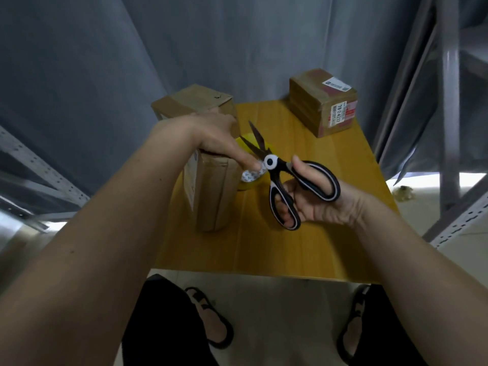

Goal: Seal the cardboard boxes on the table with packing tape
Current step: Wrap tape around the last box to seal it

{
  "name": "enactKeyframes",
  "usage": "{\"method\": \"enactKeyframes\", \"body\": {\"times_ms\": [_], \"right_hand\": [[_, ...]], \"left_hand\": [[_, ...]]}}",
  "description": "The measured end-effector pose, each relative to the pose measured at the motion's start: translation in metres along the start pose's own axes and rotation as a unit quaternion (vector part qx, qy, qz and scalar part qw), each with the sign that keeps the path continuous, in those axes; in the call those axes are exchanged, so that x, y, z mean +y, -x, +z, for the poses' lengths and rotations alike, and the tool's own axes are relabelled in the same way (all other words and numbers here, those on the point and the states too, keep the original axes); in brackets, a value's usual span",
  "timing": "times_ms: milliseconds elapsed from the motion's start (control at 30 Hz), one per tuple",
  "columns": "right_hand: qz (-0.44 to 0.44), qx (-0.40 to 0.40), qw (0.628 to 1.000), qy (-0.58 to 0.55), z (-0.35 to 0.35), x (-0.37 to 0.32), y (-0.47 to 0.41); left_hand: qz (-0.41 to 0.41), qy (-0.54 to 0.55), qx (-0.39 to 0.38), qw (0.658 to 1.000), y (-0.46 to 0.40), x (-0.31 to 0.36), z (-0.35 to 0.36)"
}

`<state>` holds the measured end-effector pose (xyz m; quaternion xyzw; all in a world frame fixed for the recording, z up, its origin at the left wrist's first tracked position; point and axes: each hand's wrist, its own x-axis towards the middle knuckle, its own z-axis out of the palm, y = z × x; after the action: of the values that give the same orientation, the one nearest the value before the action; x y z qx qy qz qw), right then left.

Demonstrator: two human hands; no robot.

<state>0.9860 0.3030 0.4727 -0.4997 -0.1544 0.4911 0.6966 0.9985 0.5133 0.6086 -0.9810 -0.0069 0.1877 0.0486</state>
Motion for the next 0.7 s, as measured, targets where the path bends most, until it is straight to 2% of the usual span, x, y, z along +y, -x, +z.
{"method": "enactKeyframes", "body": {"times_ms": [100, 233, 267, 333, 500, 700], "right_hand": [[0.006, -0.06, 0.998, -0.032, -0.005, 0.011, 0.002], [0.007, -0.122, 0.991, -0.053, -0.008, 0.016, 0.007], [0.011, -0.127, 0.99, -0.054, -0.007, 0.017, 0.006], [0.02, -0.124, 0.991, -0.054, -0.003, 0.017, 0.003], [0.018, -0.095, 0.992, -0.086, 0.014, 0.011, -0.011], [0.003, -0.057, 0.99, -0.13, 0.034, 0.001, -0.026]], "left_hand": [[0.01, 0.0, -0.012, 1.0, 0.001, 0.001, -0.003], [-0.015, 0.084, -0.003, 0.996, -0.009, 0.0, -0.007], [-0.014, 0.061, 0.008, 0.998, -0.011, 0.002, -0.007], [-0.011, 0.024, 0.025, 0.999, -0.016, 0.004, -0.004], [-0.029, 0.035, 0.068, 0.997, -0.025, 0.003, 0.001], [0.0, 0.079, 0.066, 0.995, -0.036, -0.002, 0.006]]}}
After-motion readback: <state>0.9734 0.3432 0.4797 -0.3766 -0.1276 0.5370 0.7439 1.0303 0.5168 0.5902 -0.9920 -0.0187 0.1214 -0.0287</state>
